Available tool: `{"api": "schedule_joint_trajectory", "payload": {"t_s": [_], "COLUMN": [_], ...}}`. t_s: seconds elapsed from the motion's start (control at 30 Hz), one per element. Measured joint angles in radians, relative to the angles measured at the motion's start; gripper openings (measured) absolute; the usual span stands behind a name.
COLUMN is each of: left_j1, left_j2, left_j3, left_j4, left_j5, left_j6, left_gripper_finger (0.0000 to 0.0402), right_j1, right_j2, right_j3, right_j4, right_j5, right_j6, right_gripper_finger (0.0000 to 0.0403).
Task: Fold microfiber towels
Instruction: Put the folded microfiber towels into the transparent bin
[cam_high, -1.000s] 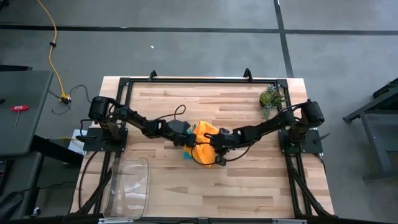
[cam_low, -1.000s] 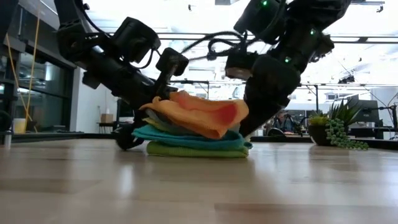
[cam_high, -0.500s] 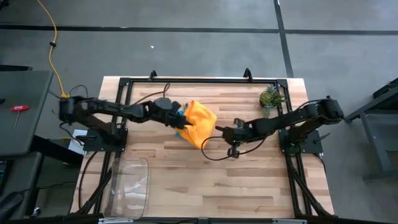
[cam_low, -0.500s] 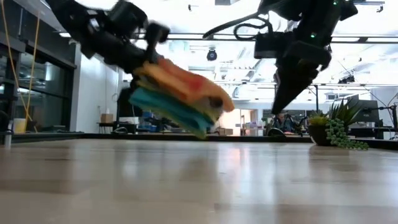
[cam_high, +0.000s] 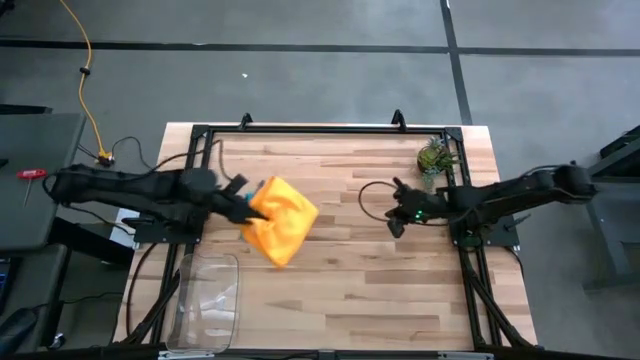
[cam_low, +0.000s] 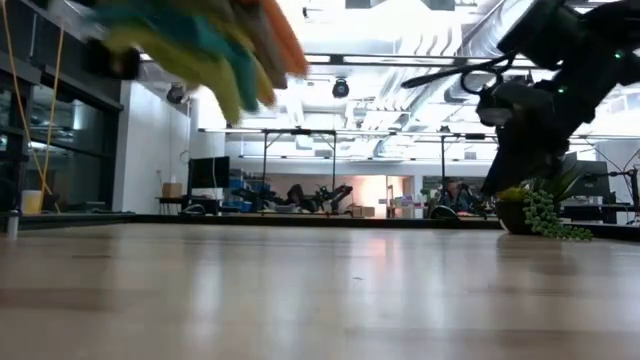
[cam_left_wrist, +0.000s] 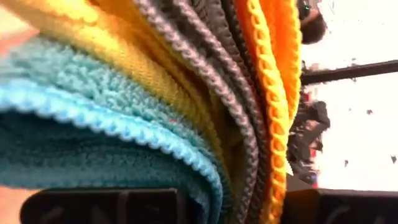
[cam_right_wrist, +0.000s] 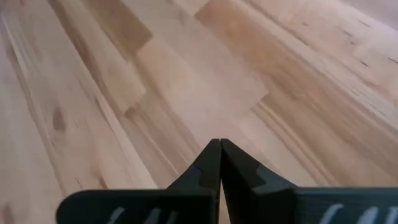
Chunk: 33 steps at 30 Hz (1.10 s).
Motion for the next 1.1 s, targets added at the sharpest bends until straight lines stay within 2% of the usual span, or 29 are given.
{"api": "schedule_joint_trajectory", "payload": {"t_s": [0.17, 0.27, 0.43, 0.7, 0.9, 1.03, 1.1], "left_j1": [-0.188, -0.303, -0.454, -0.728, -0.937, -1.085, -1.137], "left_j2": [-0.117, -0.107, -0.023, 0.179, 0.307, 0.37, 0.402], "left_j3": [0.093, 0.189, 0.328, 0.456, 0.57, 0.609, 0.621], "left_j4": [-0.281, -0.481, -0.694, -0.871, -0.898, -1.005, -1.059], "left_j5": [-0.16, -0.248, -0.366, -0.475, -0.598, -0.592, -0.532], "left_j6": [-0.113, -0.162, -0.296, -0.627, -0.808, -0.991, -1.021], "left_gripper_finger": [0.0045, 0.0045, 0.0045, 0.0045, 0.0045, 0.0045, 0.0045], "right_j1": [0.0, 0.0, 0.0, 0.0, 0.0, 0.0, 0.0], "right_j2": [-0.028, -0.022, -0.02, -0.02, -0.02, -0.02, -0.02], "right_j3": [-0.005, -0.005, -0.005, -0.005, -0.005, -0.005, -0.005], "right_j4": [0.016, 0.025, 0.023, 0.022, 0.021, 0.021, 0.021], "right_j5": [0.049, 0.073, 0.074, 0.051, 0.02, 0.02, 0.02], "right_j6": [0.029, 0.068, 0.04, -0.069, -0.132, -0.135, -0.134], "right_gripper_finger": [0.0, 0.0, 0.0, 0.0, 0.0, 0.0, 0.0]}}
